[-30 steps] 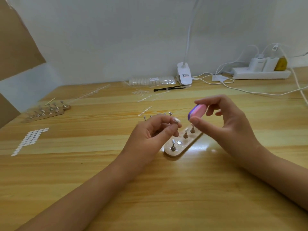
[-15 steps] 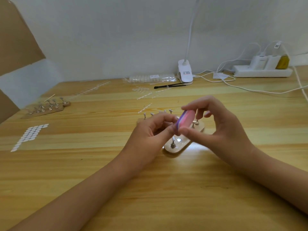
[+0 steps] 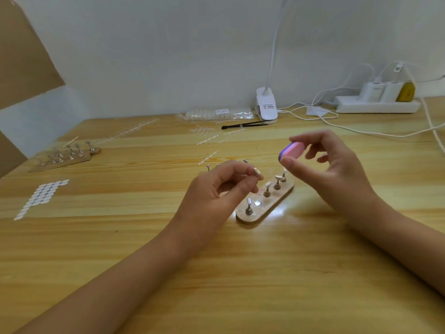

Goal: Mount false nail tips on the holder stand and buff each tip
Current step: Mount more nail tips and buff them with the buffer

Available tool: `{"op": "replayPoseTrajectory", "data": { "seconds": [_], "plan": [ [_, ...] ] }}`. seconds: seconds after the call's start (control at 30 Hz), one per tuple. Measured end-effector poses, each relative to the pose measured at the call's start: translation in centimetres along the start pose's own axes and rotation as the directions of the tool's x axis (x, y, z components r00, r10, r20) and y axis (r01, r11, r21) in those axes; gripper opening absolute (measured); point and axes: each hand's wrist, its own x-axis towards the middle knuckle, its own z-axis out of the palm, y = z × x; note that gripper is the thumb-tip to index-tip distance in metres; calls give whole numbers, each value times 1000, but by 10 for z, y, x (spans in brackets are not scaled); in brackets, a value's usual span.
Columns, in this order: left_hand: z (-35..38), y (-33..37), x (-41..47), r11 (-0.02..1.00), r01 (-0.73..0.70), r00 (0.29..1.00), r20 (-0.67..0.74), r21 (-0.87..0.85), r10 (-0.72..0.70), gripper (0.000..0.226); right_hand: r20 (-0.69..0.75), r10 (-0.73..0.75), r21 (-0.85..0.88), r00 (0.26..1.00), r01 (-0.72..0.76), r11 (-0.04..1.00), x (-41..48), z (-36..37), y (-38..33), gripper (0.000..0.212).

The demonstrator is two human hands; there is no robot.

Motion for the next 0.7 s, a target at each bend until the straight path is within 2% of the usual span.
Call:
{"op": "replayPoseTrajectory", "data": {
  "seconds": [0.1, 0.17, 0.23, 0.33, 0.43, 0.53, 0.63, 0.7],
  "plan": [
    [0, 2, -2, 964, -179, 982, -25, 195, 187, 11, 41, -89, 27, 995, 88, 996, -4, 3, -4, 41],
    [-1, 3, -2, 944, -244, 965, -45, 221, 260, 15, 65, -169, 37, 983, 167, 985, -8, 6, -8, 38],
    [-2, 3, -1, 945, -249, 961, -68, 211, 268, 16, 71, -203, 56, 977, 199, 978, -8, 6, -9, 37],
    [-2, 3, 0, 976, -164, 978, -103, 141, 179, 12, 26, -144, 144, 989, 139, 980, -4, 1, -9, 31],
    [-4, 3, 3, 999, -51, 987, -153, -13, 48, 11, -47, -19, 318, 999, 33, 947, 5, -8, -6, 26],
    [-9, 0, 6, 993, 12, 978, -205, -116, -36, 11, -116, 114, 372, 987, -63, 926, 19, -21, 1, 26],
    [-13, -3, 9, 979, 79, 955, -267, -185, -128, 12, -104, 110, 273, 989, -78, 959, 27, -33, 11, 30],
    [-15, -5, 10, 965, 119, 936, -297, -233, -187, 17, -48, 64, 56, 997, -61, 997, 30, -37, 21, 27]
  ]
}}
